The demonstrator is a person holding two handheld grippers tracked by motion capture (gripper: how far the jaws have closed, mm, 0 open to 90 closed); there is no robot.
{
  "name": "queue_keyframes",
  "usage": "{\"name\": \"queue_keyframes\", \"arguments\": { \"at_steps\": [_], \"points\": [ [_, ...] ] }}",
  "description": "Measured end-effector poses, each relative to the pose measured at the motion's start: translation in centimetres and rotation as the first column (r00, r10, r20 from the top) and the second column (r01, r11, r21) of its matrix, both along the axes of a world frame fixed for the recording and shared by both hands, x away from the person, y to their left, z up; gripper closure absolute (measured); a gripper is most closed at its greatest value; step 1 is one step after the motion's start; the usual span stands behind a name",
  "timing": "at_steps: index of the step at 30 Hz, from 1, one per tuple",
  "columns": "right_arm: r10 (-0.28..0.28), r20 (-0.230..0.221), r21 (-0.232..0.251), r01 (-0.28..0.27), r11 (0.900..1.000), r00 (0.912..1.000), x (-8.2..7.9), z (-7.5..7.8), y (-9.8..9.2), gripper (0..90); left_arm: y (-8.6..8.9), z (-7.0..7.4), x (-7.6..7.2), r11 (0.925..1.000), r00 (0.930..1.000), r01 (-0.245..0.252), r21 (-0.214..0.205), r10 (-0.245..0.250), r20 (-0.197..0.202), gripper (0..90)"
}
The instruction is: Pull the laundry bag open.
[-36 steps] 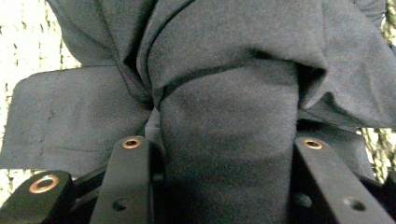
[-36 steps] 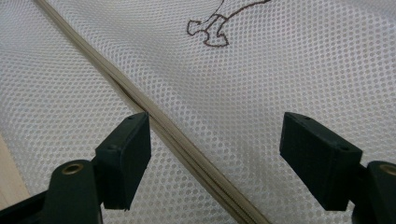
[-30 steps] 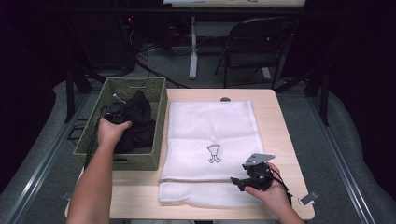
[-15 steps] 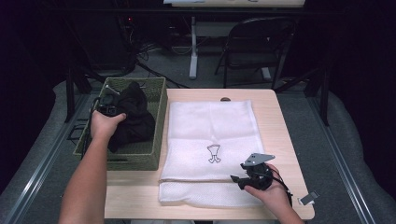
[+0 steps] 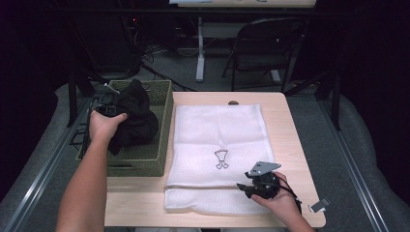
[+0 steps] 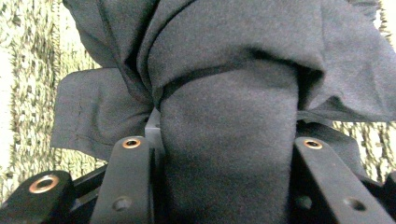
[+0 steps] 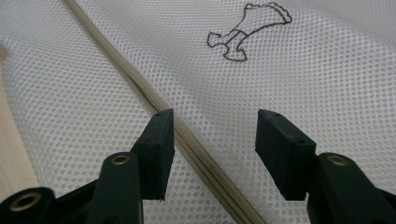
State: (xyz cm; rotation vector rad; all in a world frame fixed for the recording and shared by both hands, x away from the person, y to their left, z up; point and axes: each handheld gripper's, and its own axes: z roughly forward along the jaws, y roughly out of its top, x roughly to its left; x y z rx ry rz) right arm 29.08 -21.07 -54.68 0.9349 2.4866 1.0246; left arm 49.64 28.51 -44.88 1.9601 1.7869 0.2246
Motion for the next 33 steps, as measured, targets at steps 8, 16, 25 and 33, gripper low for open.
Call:
{"name": "queue_keyframes", "arguments": {
  "at_steps": [8, 16, 25, 33],
  "points": [
    [-0.008, -0.018, -0.004, 0.007, 1.0000, 0.9998, 0.1, -0.1, -0.1, 55.8, 0.1, 0.7, -0.5, 0.9999, 1.0000, -0.006, -0.015, 0.006, 0.006, 57.5],
    [0.010, -0.001, -0.010, -0.010, 0.9999, 0.9999, 0.1, -0.2, 0.2, 59.5, 0.1, 1.4, -1.2, 0.9998, 0.9998, -0.015, -0.013, 0.015, 0.009, 57.3],
    [0.026, 0.017, -0.019, -0.026, 0.9995, 0.9995, 0.1, 0.0, 0.3, 61.8, 0.1, 3.2, -2.6, 0.9999, 0.9996, -0.006, -0.010, 0.006, 0.028, 57.2],
    [0.028, 0.016, -0.023, -0.028, 0.9994, 0.9995, 0.2, 0.0, 0.4, 64.4, -0.4, 4.7, -3.9, 0.9993, 0.9982, 0.035, -0.009, -0.035, 0.049, 57.2]
  ]
}}
